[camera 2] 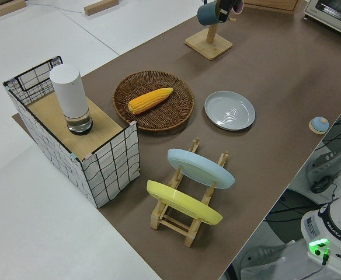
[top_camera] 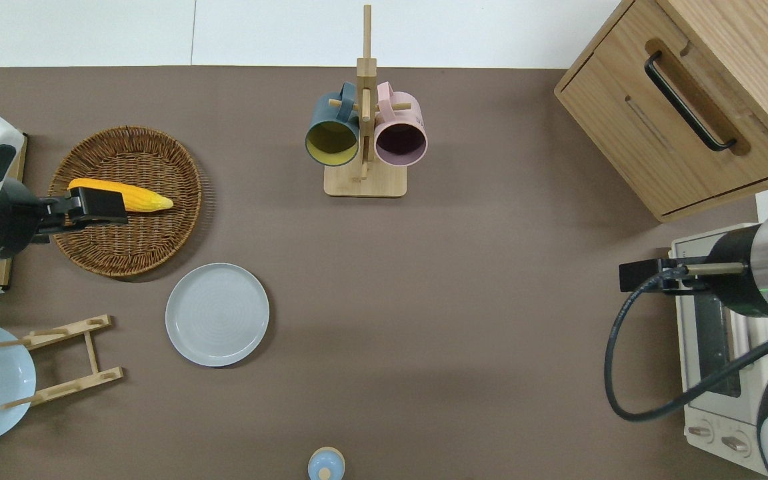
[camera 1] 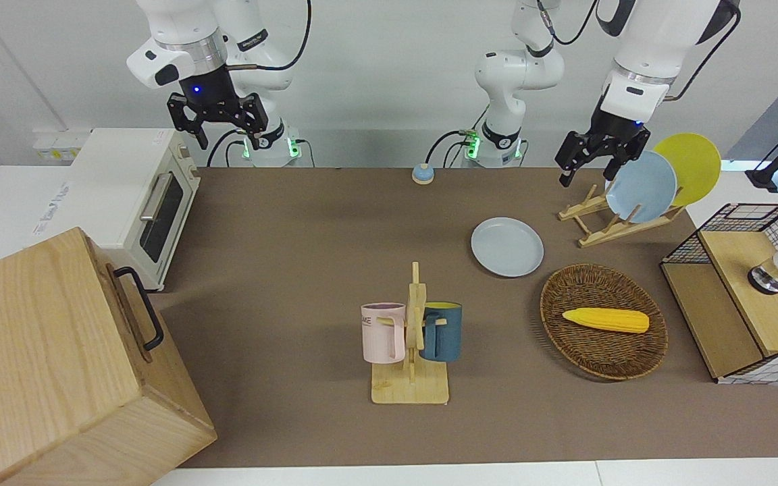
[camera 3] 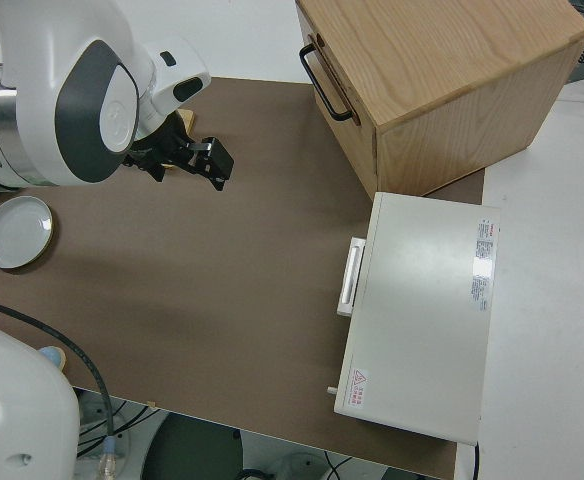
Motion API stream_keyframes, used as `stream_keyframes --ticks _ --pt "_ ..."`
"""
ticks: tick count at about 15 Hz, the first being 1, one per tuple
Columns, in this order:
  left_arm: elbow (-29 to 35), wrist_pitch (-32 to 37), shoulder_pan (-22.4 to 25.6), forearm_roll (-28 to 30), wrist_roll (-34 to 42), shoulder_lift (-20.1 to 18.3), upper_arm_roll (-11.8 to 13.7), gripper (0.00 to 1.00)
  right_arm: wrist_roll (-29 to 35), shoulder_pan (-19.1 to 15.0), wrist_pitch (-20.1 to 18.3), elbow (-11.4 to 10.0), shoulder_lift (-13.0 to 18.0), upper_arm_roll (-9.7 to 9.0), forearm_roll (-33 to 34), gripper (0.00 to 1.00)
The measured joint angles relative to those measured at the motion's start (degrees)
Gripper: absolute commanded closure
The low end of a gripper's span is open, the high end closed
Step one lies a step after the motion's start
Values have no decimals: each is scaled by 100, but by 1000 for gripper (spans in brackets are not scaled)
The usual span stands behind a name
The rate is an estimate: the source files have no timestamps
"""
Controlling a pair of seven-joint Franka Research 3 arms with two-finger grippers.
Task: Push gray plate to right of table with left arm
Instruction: 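Move the left gripper from the basket down toward the gray plate, then lower the left gripper against the gray plate's edge nearest the basket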
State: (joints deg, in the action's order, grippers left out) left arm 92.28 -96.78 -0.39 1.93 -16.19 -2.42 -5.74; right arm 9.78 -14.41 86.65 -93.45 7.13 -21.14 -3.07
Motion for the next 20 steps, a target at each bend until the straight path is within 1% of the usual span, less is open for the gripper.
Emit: stream_keyframes --ticks 12,15,20 --pt "22 256 -2 0 0 -10 -50 11 0 0 0 0 0 0 0 5" --pt "167 282 -2 0 0 -2 -50 11 0 0 0 0 0 0 0 5" --pt "666 281 -1 0 1 14 -48 17 0 0 0 0 0 0 0 5"
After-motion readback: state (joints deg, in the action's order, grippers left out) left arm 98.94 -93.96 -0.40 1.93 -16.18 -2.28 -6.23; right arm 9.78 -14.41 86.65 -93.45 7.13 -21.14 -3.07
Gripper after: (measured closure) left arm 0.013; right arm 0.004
